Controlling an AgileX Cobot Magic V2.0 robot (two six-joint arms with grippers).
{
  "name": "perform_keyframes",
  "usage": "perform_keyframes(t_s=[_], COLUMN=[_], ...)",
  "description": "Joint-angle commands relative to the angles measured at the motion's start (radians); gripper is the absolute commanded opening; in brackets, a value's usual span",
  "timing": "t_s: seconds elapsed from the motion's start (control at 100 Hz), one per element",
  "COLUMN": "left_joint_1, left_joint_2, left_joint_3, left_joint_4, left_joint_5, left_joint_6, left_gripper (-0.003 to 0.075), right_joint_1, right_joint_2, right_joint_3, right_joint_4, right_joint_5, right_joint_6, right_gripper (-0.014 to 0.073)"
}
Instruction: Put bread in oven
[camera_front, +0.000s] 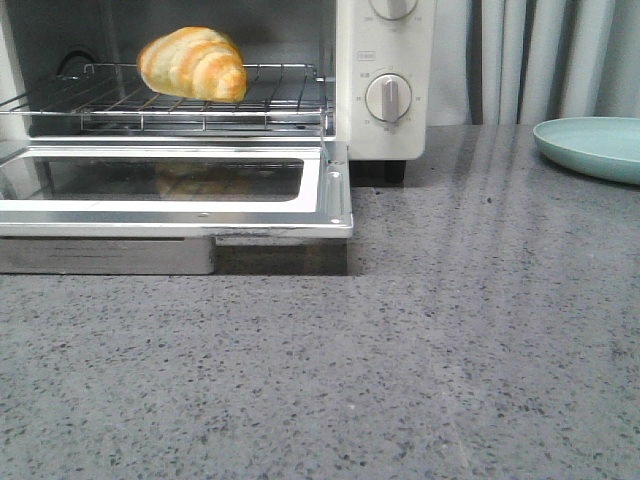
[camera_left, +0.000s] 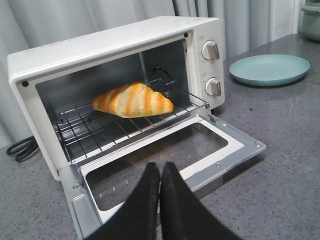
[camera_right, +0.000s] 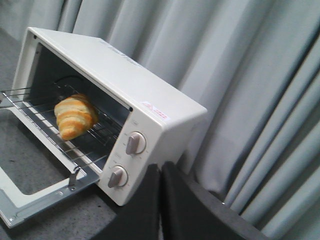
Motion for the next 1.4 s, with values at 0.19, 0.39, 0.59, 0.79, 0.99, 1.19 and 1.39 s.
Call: perform_keyframes(t_s=[0.19, 0.39, 0.59, 0.79, 0.99, 1.19, 1.39], left_joint_1=[0.002, 0.002, 0.002, 0.002, 0.002, 0.002, 0.026], left_joint_2=[0.012, 0.012, 0.012, 0.012, 0.012, 0.012, 0.005], left_joint_3=[0.009, 0.009, 0.009, 0.009, 0.009, 0.045, 0.145], left_joint_4=[-0.026, -0.029, -0.029, -0.029, -0.029, -0.03, 0.108], left_joint_5=[-0.134, -0.134, -0.134, -0.134, -0.134, -0.141, -0.219], left_joint_6=[-0.001, -0.001, -0.001, -0.001, -0.001, -0.001, 0.005], left_gripper=[-0.0021, -0.0021, -0.0021, -0.0021, -0.0021, -0.0021, -0.0022], right_joint_1=[-0.017, -0.017, -0.017, -0.017, -0.017, -0.017, -0.017], right_joint_2=[-0.117, -0.117, -0.117, -0.117, -0.117, -0.117, -0.117], right_joint_3=[0.127, 0.149, 0.149, 0.149, 0.149, 0.149, 0.149], right_joint_4=[-0.063, -0.059, -0.058, -0.058, -0.058, -0.058, -0.058], right_joint_5=[-0.047, -0.077, -0.11, -0.104, -0.104, -0.104, -0.104], right_joint_6=[0.081, 0.304, 0.313, 0.313, 0.313, 0.313, 0.313], right_gripper=[-0.0067, -0.0069, -0.0069, -0.0069, -0.0069, -0.0069, -0.0069])
